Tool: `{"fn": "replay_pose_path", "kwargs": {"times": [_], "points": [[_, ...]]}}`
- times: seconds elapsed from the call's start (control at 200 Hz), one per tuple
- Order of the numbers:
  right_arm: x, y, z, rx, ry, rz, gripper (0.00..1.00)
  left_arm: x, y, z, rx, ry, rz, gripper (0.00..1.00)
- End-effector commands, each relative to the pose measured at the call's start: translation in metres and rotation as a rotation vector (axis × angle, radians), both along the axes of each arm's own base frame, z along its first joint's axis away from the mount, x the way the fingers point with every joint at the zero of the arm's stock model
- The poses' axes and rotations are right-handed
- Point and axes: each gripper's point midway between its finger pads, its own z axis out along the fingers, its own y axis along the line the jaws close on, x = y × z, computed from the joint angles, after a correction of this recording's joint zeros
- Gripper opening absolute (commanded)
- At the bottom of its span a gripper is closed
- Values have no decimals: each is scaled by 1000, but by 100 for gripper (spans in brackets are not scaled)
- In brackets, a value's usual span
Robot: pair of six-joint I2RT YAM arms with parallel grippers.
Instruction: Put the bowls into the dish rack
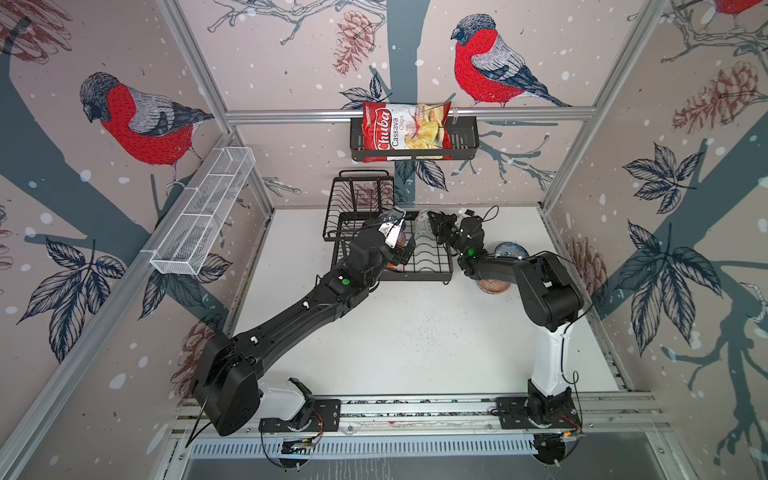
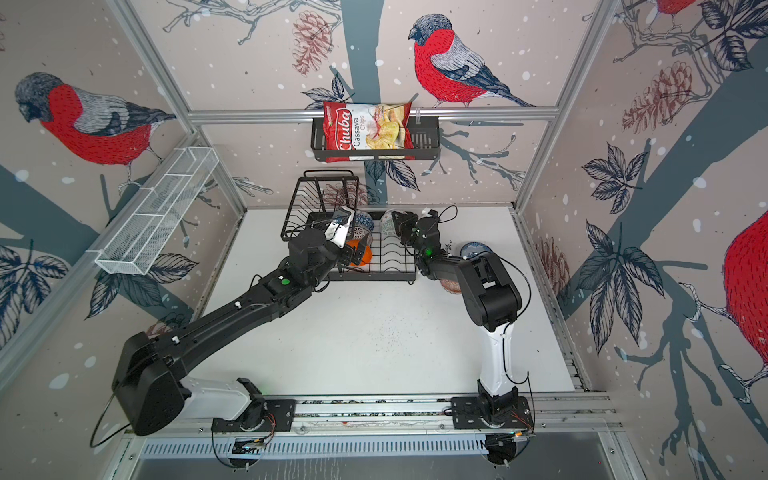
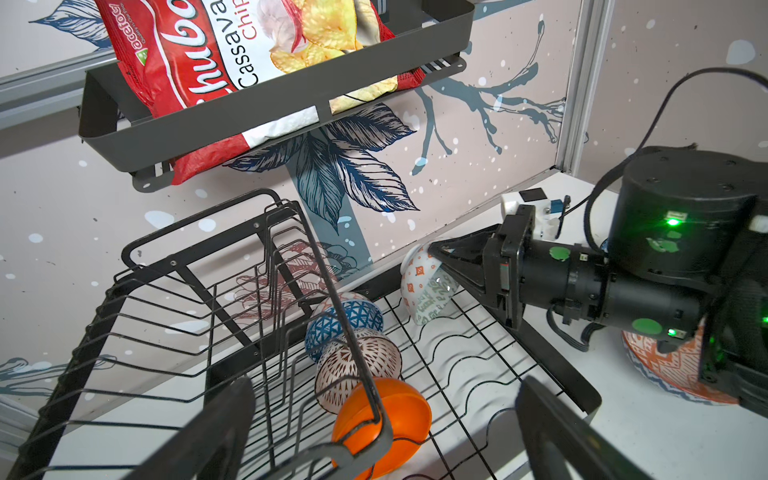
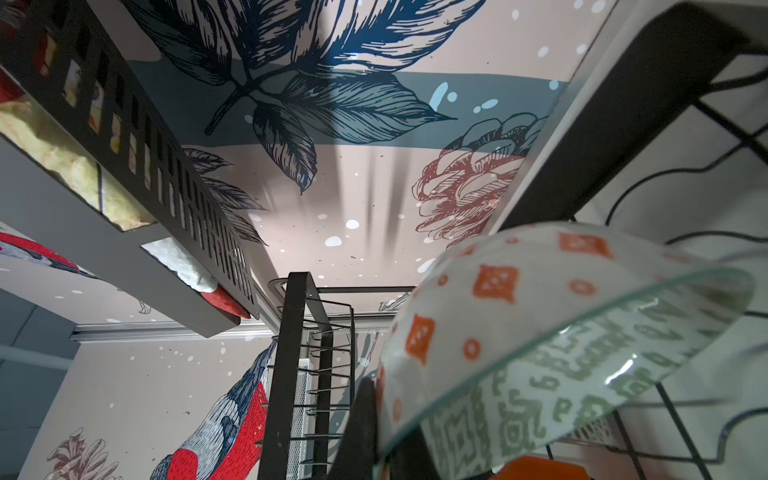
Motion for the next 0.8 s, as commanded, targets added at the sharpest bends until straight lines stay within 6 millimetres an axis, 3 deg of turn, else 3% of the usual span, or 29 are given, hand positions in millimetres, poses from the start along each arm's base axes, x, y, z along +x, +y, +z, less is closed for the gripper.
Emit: {"fn": "replay_pose_path", "kwargs": {"times": [0.0, 0.545, 0.795], "points": [[4, 7, 22, 66, -75, 18, 0, 0, -2, 14, -44, -39, -11, 98], [30, 12, -14, 91, -41, 7, 0, 5, -3, 5, -22, -23, 3, 98], [39, 14, -18, 104, -60, 1, 0, 5, -2, 6, -20, -25, 7, 98]]}}
